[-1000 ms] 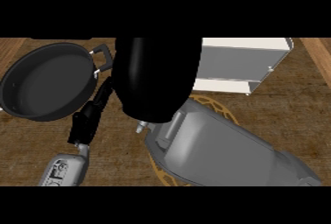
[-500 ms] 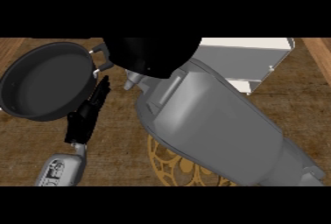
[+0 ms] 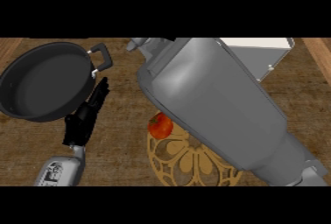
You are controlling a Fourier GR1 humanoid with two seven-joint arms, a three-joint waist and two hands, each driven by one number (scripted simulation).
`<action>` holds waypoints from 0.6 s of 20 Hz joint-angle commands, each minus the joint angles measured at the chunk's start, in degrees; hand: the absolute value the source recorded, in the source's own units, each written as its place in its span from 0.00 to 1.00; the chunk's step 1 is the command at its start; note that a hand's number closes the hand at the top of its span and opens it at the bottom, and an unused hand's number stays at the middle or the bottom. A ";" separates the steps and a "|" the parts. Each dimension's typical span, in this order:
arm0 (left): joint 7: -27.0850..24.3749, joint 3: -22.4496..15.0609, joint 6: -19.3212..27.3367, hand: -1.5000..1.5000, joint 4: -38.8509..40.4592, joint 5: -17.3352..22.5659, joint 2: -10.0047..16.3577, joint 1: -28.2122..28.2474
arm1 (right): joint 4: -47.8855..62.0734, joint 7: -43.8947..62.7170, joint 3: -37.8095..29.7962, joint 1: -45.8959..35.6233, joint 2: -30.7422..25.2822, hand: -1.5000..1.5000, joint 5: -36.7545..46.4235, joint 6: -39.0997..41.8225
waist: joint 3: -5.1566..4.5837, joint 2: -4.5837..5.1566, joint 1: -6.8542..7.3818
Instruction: Pick the sweet potato from the placemat and place it in the tiered shelf
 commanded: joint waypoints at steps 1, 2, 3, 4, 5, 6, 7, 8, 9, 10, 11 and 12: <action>2.03 -0.53 -0.64 0.50 -3.06 -0.19 0.61 0.83 | 7.42 4.08 -4.11 -1.23 0.56 1.00 2.25 -2.18 | 0.02 0.23 0.66; 0.22 1.19 0.43 0.50 0.43 -0.12 0.23 -2.24 | 5.25 3.98 -4.40 -1.54 0.02 1.00 2.78 1.11 | 0.01 0.18 -0.23; 1.49 0.19 -1.70 0.50 -4.06 1.21 0.99 2.51 | 6.38 4.19 -3.91 -0.25 -0.15 1.00 5.49 -1.49 | 0.03 0.07 0.42; 1.01 0.86 -0.43 0.50 -1.31 0.68 0.10 -0.69 | 8.26 1.18 -3.86 0.99 -0.37 1.00 6.11 -3.86 | 0.02 0.27 0.08; -0.93 -0.59 0.42 0.50 -0.29 -1.39 -0.40 0.89 | 9.38 -0.82 -4.42 -2.25 -1.11 1.00 6.42 -0.59 | 0.01 0.22 0.07; 2.11 -1.45 0.96 0.50 -4.38 -1.04 -1.34 1.94 | 12.34 -4.30 -4.89 1.07 -1.90 1.00 6.44 -6.30 | 0.03 0.30 0.52; 0.14 -0.17 -0.17 0.50 -2.41 -0.07 -0.61 1.39 | 14.23 -4.60 -4.18 -0.06 0.52 1.00 6.81 -6.08 | 0.01 0.32 0.46; 0.51 -0.69 -0.22 0.50 -2.45 -0.69 -0.58 1.32 | 15.61 -5.59 -3.14 -0.60 0.53 1.00 6.48 -7.41 | 0.01 0.34 0.58; 3.47 0.94 -3.05 0.50 -6.91 1.67 2.44 3.24 | 13.48 -5.72 -4.71 2.78 0.16 1.00 7.41 -9.82 | 0.05 0.22 0.59; -1.24 -2.00 0.44 0.50 -2.41 -2.06 -1.33 2.43 | 18.56 -4.85 -5.47 -0.43 0.55 1.00 7.22 -13.26 | -0.01 0.54 0.93; -2.30 0.94 -0.35 0.50 1.62 -0.15 -0.55 -0.28 | 14.03 -5.54 -7.11 1.43 -0.97 1.00 7.35 -9.94 | 0.01 0.36 -0.20; 1.44 0.33 -0.39 0.50 -2.49 -0.37 -0.03 0.11 | 16.64 -6.78 -6.82 4.77 -2.08 1.00 8.81 -14.29 | 0.04 0.41 0.20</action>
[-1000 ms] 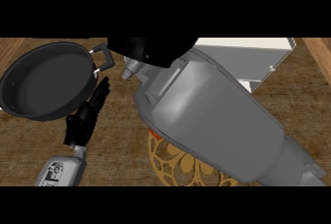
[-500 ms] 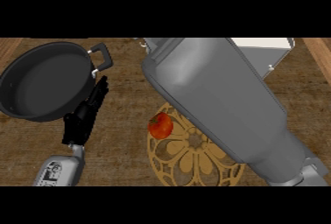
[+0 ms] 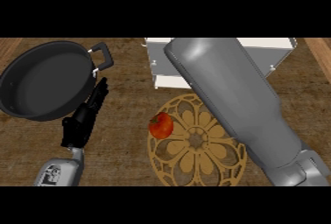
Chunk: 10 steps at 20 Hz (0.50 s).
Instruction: Pick the sweet potato from the placemat and place it in the tiered shelf
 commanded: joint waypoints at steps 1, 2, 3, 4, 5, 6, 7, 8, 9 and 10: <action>-1.45 0.67 -0.59 0.50 1.31 -0.10 0.71 -0.03 | 3.53 3.40 -3.00 1.13 1.13 1.00 1.74 -10.13 | 0.01 0.22 0.26; -0.42 -1.20 0.21 0.50 -0.30 -0.79 -0.84 0.04 | -3.97 1.41 -5.92 2.22 0.95 1.00 -2.74 -15.52 | 0.17 0.28 0.25; -1.13 -2.25 2.01 0.50 1.42 -1.99 -2.90 0.23 | -2.50 -0.06 -6.77 2.61 0.33 1.00 -2.75 -17.64 | 0.10 0.45 0.12; -1.38 -0.16 -0.83 0.50 0.21 -0.12 0.33 0.34 | -2.15 0.12 -6.50 2.96 1.32 1.00 -3.44 -19.19 | 0.07 0.30 0.69; -0.60 -2.09 1.75 0.50 0.59 -2.38 -2.02 0.44 | -2.15 -3.01 -7.86 3.90 0.50 1.00 -4.65 -19.90 | 0.08 0.18 0.07; 1.51 -0.56 0.99 0.50 1.10 -0.81 -1.72 -2.36 | -0.02 -5.75 -8.97 3.53 -0.93 1.00 -5.55 -21.42 | 0.06 0.25 0.04; -0.21 -0.65 1.46 0.50 1.88 -1.29 -2.09 -1.87 | -0.77 -5.23 -9.11 3.35 -0.24 1.00 -5.72 -20.13 | 0.05 0.05 -0.24; -0.25 0.32 0.08 0.50 0.86 -0.29 -0.62 -1.27 | 1.05 -4.05 -8.65 4.77 1.31 1.00 -5.71 -23.00 | 0.04 0.10 0.15; -1.46 1.56 -1.39 0.50 2.82 0.47 0.81 -1.68 | 4.60 -6.87 -10.48 4.03 -0.02 1.00 -5.86 -25.35 | 0.02 0.27 0.28; 0.93 0.08 0.15 0.50 -0.44 -0.79 -0.44 -1.29 | 0.28 -7.08 -10.24 5.68 0.04 1.00 -6.92 -23.26 | 0.06 -0.08 -0.20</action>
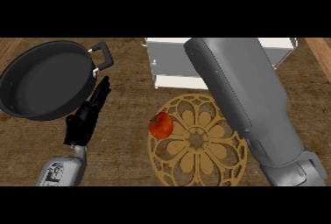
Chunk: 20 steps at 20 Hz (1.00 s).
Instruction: Pick the sweet potato from the placemat and place it in the tiered shelf
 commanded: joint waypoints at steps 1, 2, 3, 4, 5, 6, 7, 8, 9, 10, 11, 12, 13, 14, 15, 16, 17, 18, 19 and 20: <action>2.67 1.07 -0.37 0.50 -1.69 0.74 0.46 -0.81 | 0.23 -0.05 -1.60 0.98 0.59 1.00 -0.16 -5.63 | 0.00 -0.23 -0.24; -3.31 -0.97 0.48 0.50 1.09 -0.98 -1.32 2.56 | 2.91 -1.51 -2.57 -0.29 0.35 1.00 -1.34 -5.26 | -0.03 -0.13 -0.13; -1.48 1.29 -0.80 0.50 1.60 0.54 0.36 -0.10 | 4.60 -3.69 -2.80 1.27 -0.58 1.00 -1.02 -8.78 | -0.02 -0.05 -0.12; -3.24 0.18 1.04 0.50 3.07 -1.32 -0.99 0.79 | 1.79 -5.60 -3.33 3.52 -1.20 1.00 -3.64 -7.79 | -0.01 -0.13 -0.47; -1.89 0.45 0.17 0.50 1.44 -0.42 -0.73 0.62 | 2.41 -3.09 -2.82 2.35 -0.04 1.00 -1.28 -7.36 | -0.01 -0.22 -0.38; 0.49 -1.23 -0.27 0.50 -2.35 -0.76 -0.86 1.95 | 4.27 -8.44 -5.67 2.89 -3.61 1.00 -5.68 -9.64 | 0.02 -0.13 0.02; -0.81 -0.14 -0.36 0.50 -1.94 -0.27 0.13 3.03 | 8.01 3.74 -3.94 3.10 -4.02 1.00 4.97 -0.19 | -0.08 -0.46 -0.34; -0.18 0.39 -0.22 0.50 -0.53 -0.10 -0.09 1.38 | 7.08 6.36 -3.09 2.94 -3.58 1.00 7.94 -0.52 | -0.08 -0.46 -0.88; -3.30 0.81 0.82 0.50 2.90 -0.51 -1.08 0.88 | 6.05 7.03 -4.03 2.55 -4.62 0.00 8.00 -0.25 | -0.08 -0.32 -1.23; 1.24 0.35 1.25 0.50 1.08 -1.13 -1.15 -1.58 | 4.58 10.23 -2.64 4.92 -1.57 0.00 10.57 -1.74 | -0.03 -0.45 -1.22; -2.65 1.64 -0.45 0.50 3.87 -0.01 0.07 -0.61 | 6.49 9.72 -4.51 3.08 -2.95 0.00 9.74 -1.16 | -0.06 -0.21 -0.79; -2.02 1.91 1.74 0.50 4.32 -1.02 -0.93 -1.44 | 1.61 9.68 -3.69 5.16 -2.78 0.00 9.52 1.64 | -0.03 -0.45 -1.33; 1.19 -0.18 -0.19 0.50 -3.85 -0.32 -0.25 3.24 | 2.89 8.43 -5.50 5.20 -4.79 0.00 8.43 1.46 | 0.01 -0.55 -0.50; -1.22 0.01 2.17 0.50 1.30 -1.88 -1.93 1.70 | -1.52 10.03 -3.64 7.41 -2.61 0.00 9.65 3.24 | -0.01 -0.54 -1.19; -0.78 3.84 -1.65 0.50 2.35 1.91 1.36 -0.54 | -2.65 9.24 -4.11 7.94 -2.33 0.00 8.64 2.37 | -0.01 -0.45 -1.09; -2.67 0.05 0.69 0.50 2.13 -1.04 -1.83 1.27 | -0.29 10.02 -5.23 5.44 -1.55 0.00 9.11 -1.03 | -0.02 -0.31 -0.63; -1.57 0.54 0.12 0.50 0.82 -0.89 -0.67 1.43 | -6.70 8.71 -4.30 10.76 -1.08 0.00 8.19 -1.04 | 0.01 -0.54 -1.17; -0.25 1.50 0.36 0.50 0.80 -0.23 -0.69 0.02 | -7.74 7.04 -5.67 11.32 -2.06 0.00 6.28 -1.46 | 0.02 -0.50 -1.19; 0.16 0.26 -0.42 0.50 -2.49 -0.44 -0.31 3.12 | -10.06 7.67 -5.92 10.05 -1.82 0.00 5.94 0.80 | 0.02 -0.64 -0.95; -1.75 3.28 -1.44 0.50 2.16 0.87 1.26 -0.88 | -8.26 9.23 -5.48 7.76 0.23 0.00 7.59 -0.64 | -0.02 -0.38 -0.86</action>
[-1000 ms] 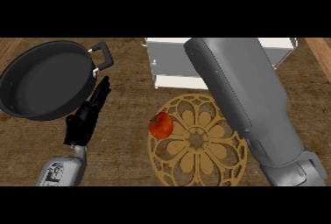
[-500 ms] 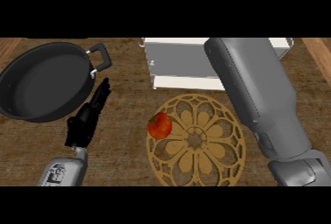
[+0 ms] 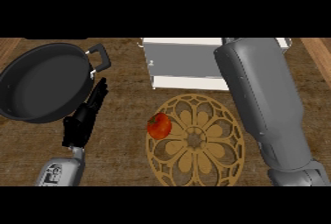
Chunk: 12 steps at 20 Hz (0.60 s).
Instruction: Pick the sweet potato from the placemat and place it in the tiered shelf
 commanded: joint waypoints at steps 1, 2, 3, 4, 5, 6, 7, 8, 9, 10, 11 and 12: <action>2.61 0.23 -0.10 0.50 -1.12 -0.15 0.35 -1.67 | -5.62 3.84 -0.17 -0.72 2.81 0.00 -2.01 0.52 | 0.00 -0.06 0.12; 0.39 0.81 -0.38 0.50 2.08 0.20 0.07 -2.32 | -8.90 2.94 0.85 4.36 2.84 0.00 -2.95 -1.60 | -0.01 0.00 -0.30; -1.26 -0.31 -1.22 0.50 -0.27 0.36 -0.04 0.92 | -6.84 1.56 -2.80 0.57 1.06 0.00 -4.65 -0.83 | -0.01 0.06 0.26; 0.29 -0.95 -0.38 0.50 -2.75 -0.11 -0.68 1.81 | -2.67 -0.37 -2.75 -0.27 1.47 0.00 -4.82 -4.27 | -0.01 0.19 0.80; -0.97 -0.49 0.06 0.50 0.58 -0.65 -0.82 0.41 | -5.25 -3.10 -3.90 -1.31 -0.71 0.00 -8.94 -0.29 | -0.01 0.17 0.36; 2.85 1.37 -1.52 0.50 -1.04 1.10 0.95 -2.37 | -5.32 -0.70 -3.49 0.13 1.14 0.00 -7.39 -2.25 | -0.01 0.15 0.37; -0.22 1.04 -1.10 0.50 -0.37 0.03 1.16 0.45 | -7.27 -1.07 -2.35 -0.63 2.02 0.00 -8.67 1.30 | -0.02 0.08 0.34; -1.16 1.17 -2.05 0.50 1.70 0.70 0.93 -0.46 | -8.78 -1.45 -2.50 -0.18 1.82 0.00 -9.53 0.77 | -0.02 0.10 0.17; 3.45 -0.61 -1.30 0.50 -4.00 0.48 -0.28 1.48 | -10.63 -0.26 -2.24 -1.31 1.64 0.00 -9.10 2.90 | 0.00 -0.06 0.34; -1.25 0.00 -0.21 0.50 -0.77 -0.59 -0.45 1.29 | -8.64 -0.76 -2.58 -1.13 2.13 0.00 -8.74 -1.64 | -0.03 0.13 0.42; 1.09 0.59 -1.86 0.50 -2.07 0.25 1.20 1.21 | -13.38 1.94 -2.92 -1.71 1.65 0.00 -7.83 1.62 | -0.02 -0.07 0.13; -3.05 -0.89 -0.40 0.50 -0.42 -1.24 -0.64 3.70 | -11.94 0.45 -2.79 0.69 2.88 0.00 -7.51 -4.40 | -0.03 0.11 0.35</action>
